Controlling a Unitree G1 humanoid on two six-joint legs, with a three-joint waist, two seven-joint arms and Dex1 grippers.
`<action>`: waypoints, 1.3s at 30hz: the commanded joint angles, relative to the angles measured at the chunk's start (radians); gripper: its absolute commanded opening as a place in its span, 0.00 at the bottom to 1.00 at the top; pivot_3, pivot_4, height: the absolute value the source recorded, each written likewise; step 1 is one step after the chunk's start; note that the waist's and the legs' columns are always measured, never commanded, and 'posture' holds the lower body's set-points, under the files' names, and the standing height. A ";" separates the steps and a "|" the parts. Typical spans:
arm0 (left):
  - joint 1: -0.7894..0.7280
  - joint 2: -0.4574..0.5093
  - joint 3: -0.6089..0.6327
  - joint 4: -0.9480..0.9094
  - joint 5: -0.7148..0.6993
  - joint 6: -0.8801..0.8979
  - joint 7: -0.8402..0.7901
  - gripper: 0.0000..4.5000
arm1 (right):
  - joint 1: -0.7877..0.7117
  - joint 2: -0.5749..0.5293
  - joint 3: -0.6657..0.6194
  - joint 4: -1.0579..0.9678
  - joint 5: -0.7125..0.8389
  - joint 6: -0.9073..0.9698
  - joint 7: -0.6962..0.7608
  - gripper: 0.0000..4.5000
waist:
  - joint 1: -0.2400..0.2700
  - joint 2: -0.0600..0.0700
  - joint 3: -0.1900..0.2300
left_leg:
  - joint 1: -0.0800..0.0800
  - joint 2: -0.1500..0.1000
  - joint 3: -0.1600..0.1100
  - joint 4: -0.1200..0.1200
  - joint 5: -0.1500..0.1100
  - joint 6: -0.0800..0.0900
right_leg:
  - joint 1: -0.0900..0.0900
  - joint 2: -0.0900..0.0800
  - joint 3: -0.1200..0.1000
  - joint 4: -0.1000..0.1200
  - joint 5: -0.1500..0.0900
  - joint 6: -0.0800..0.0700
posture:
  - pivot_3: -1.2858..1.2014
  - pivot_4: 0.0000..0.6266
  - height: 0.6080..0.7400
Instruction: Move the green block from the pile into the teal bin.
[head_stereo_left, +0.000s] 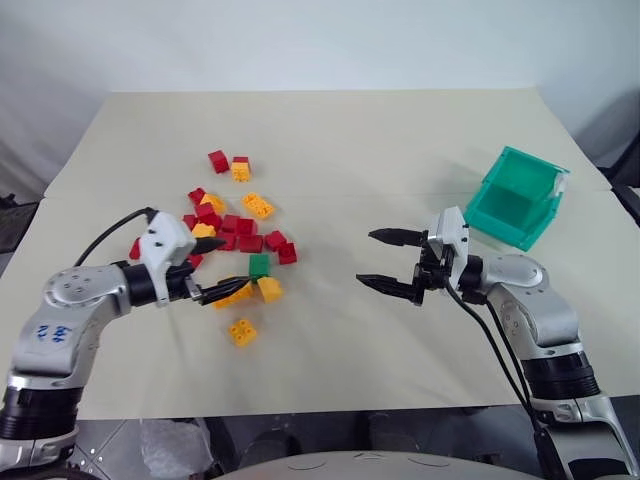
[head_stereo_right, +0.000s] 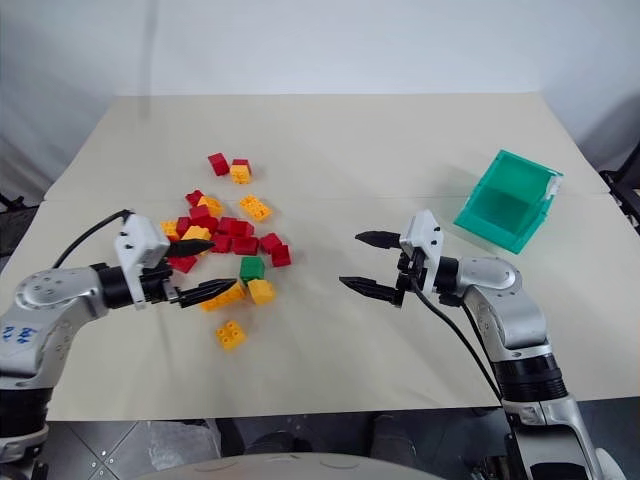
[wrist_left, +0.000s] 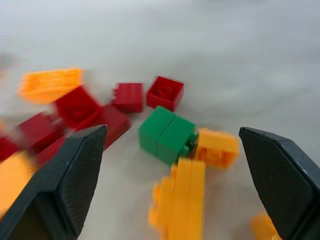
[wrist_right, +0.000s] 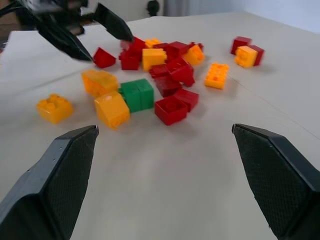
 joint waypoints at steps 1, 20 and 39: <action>-0.134 0.002 -0.134 0.162 0.137 -0.102 -0.037 1.00 | 0.040 0.002 -0.030 -0.081 0.017 0.003 -0.041 1.00 | 0.002 0.000 0.000 | 0.000 0.000 0.000 0.000 0.000 0.000 | 0.000 0.001 0.000 0.000 0.000 0.000 | 0.52 0.24 1.00; -0.423 -0.033 -0.406 0.516 0.334 -0.228 -0.335 1.00 | 0.114 -0.003 -0.054 -0.170 0.019 0.020 -0.141 1.00 | 0.010 0.000 0.000 | 0.001 0.000 0.009 0.002 0.001 0.000 | 0.001 0.001 0.001 0.002 0.000 0.000 | 0.52 0.24 1.00; -0.415 -0.017 -0.394 0.529 0.408 -0.081 -0.191 0.80 | 0.128 0.006 -0.043 -0.182 0.014 0.009 -0.163 1.00 | 0.004 0.000 0.000 | 0.006 0.006 0.008 0.009 0.001 0.001 | 0.000 0.000 0.012 0.013 0.000 0.000 | 0.52 0.24 1.00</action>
